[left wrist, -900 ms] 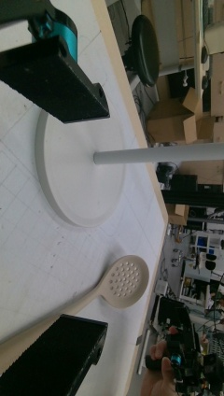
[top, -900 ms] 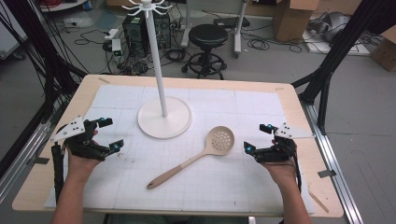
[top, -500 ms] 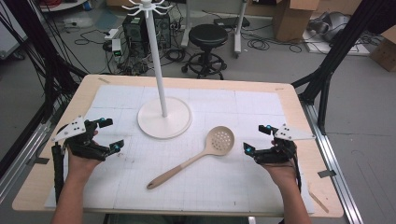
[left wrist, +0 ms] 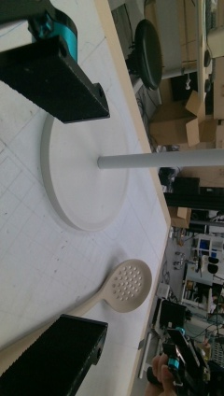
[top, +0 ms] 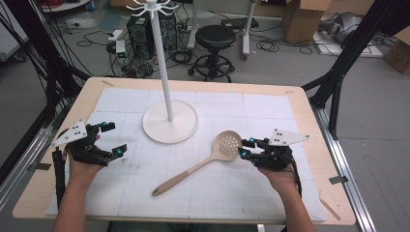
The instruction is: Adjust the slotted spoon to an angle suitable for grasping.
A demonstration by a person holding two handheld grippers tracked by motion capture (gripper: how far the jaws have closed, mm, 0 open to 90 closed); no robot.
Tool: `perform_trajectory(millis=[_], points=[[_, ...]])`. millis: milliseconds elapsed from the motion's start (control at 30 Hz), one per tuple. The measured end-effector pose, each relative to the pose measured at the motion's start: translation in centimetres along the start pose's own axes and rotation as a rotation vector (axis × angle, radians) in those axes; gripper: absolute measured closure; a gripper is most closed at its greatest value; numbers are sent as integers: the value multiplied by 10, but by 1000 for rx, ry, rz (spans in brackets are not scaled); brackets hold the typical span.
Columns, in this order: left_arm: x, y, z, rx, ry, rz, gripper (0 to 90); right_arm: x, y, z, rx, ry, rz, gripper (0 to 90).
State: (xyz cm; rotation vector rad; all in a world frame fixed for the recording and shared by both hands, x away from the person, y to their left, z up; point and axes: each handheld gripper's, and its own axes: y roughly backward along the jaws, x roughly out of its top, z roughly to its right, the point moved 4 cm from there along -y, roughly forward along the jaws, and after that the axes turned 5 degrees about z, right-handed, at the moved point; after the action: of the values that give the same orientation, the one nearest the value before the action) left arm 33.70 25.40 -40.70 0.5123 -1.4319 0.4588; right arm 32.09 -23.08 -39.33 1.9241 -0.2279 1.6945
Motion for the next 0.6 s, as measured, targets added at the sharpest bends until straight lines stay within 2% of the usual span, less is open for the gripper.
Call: perform_trajectory(millis=[67,133,167,200,233,267,300,333,367,433,467,600], points=[[-1,-1,0,-4,0,-6,17,2,-10,-3,14,24,-30,757],[-1,-2,0,-4,-5,-7,17,5,-23,-4,-3,60,-56,809],[-1,-2,0,-4,-5,-7,17,5,-23,-4,-3,60,-56,809],[-1,-2,1,-6,-3,-3,17,8,-36,-5,1,73,-86,898],[0,-1,1,-7,-4,-2,17,8,-36,-5,1,73,-86,898],[0,-1,1,-4,-1,1,17,8,-43,-6,8,68,-105,899],[0,0,0,-3,-4,2,17,8,-51,-6,14,63,-133,900],[0,0,0,-3,0,5,17,6,-69,-10,30,73,-191,900],[0,1,-1,-2,-3,4,17,6,-69,-10,30,73,-191,900],[0,1,-1,-2,-3,4,17,4,-82,-14,29,75,-238,900],[0,0,-1,-3,-1,3,17,2,-89,-15,23,91,-258,900],[-1,-2,0,-6,-5,-5,17,-11,-116,-17,-2,77,-373,900]])
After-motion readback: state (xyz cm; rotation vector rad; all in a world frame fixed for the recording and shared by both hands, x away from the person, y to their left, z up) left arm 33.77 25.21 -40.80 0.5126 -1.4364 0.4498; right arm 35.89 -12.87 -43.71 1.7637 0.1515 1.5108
